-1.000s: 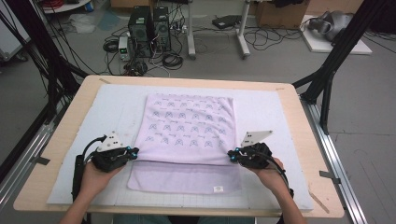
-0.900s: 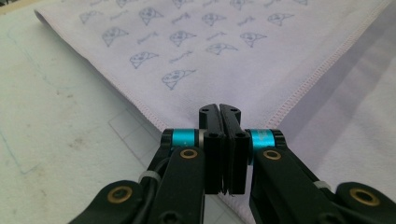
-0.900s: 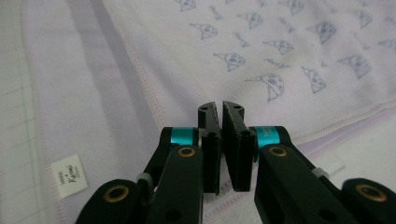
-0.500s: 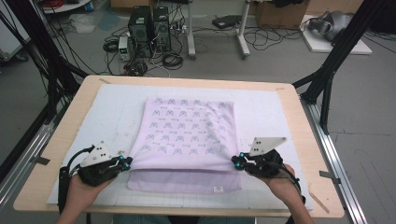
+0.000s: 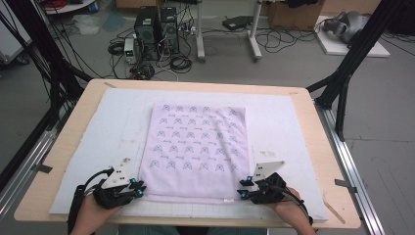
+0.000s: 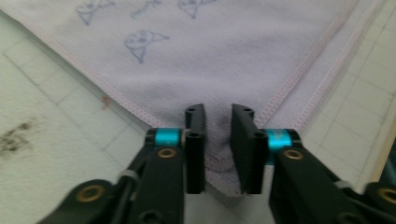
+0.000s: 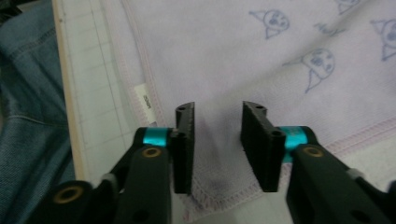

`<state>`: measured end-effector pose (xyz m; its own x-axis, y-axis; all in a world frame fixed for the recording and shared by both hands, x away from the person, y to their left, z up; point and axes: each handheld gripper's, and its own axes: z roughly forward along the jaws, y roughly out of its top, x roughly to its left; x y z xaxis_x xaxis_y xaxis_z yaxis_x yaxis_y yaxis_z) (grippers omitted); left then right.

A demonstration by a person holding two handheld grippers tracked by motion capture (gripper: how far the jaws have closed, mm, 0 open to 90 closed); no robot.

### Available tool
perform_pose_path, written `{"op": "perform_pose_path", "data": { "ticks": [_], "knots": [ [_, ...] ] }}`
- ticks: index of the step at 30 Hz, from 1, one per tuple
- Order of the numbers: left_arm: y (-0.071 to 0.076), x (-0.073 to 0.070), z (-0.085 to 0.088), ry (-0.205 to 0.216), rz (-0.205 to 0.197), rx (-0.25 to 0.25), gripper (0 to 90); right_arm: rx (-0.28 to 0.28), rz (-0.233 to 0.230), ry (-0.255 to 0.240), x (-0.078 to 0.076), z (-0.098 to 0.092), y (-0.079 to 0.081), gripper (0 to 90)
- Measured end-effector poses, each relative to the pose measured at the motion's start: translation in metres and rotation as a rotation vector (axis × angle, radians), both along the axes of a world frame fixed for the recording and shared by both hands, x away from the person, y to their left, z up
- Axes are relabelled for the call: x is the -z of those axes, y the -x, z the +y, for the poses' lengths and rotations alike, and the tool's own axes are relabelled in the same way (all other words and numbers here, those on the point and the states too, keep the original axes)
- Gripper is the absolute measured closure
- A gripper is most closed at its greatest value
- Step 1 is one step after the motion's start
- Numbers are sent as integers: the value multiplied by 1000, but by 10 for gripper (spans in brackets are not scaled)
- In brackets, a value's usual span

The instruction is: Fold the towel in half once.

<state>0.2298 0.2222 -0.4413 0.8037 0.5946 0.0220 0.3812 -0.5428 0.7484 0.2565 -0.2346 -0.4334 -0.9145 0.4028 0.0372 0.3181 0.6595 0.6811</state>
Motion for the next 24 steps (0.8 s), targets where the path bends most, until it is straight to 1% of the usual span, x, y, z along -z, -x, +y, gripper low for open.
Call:
{"op": "perform_pose_path", "data": {
  "ticks": [1,2,3,4,8,12,14,16,18,19,20,21,22,23,24],
  "knots": [
    [0,0,1,9,3,-5,844,-3,4,6,3,1,0,738],
    [0,-1,1,10,5,-7,868,-2,4,-7,4,1,0,809],
    [0,-1,2,18,3,-13,875,-3,7,-12,3,0,-1,850],
    [1,-2,3,18,0,-13,878,-3,6,-15,2,-1,-1,863],
    [5,-11,9,49,-24,-28,881,-6,-16,-22,-8,-2,2,873],
    [10,-21,15,72,-34,-36,881,-8,-46,-53,-22,-6,7,879],
    [14,-23,15,70,-40,-32,881,-15,-46,-68,-27,-7,10,895],
    [18,-22,16,61,-39,-28,881,-26,-42,-63,-29,-8,14,895],
    [19,-17,15,47,-24,-20,879,-33,-31,-51,-26,-9,17,893],
    [18,-13,15,43,-15,-25,873,-28,-28,-48,-24,-10,17,877],
    [17,-11,14,45,-7,-34,833,-27,-22,-60,-22,-11,17,834],
    [16,-9,14,48,-4,-43,745,-38,-19,-68,-19,-10,16,807],
    [15,-8,14,56,-7,-49,682,-39,-24,-64,-17,-8,15,760],
    [14,-8,13,57,-10,-50,655,-35,-20,-55,-15,-5,15,728],
    [12,-8,13,49,-12,-55,625,-38,-16,-48,-12,-2,13,701]
  ]
}}
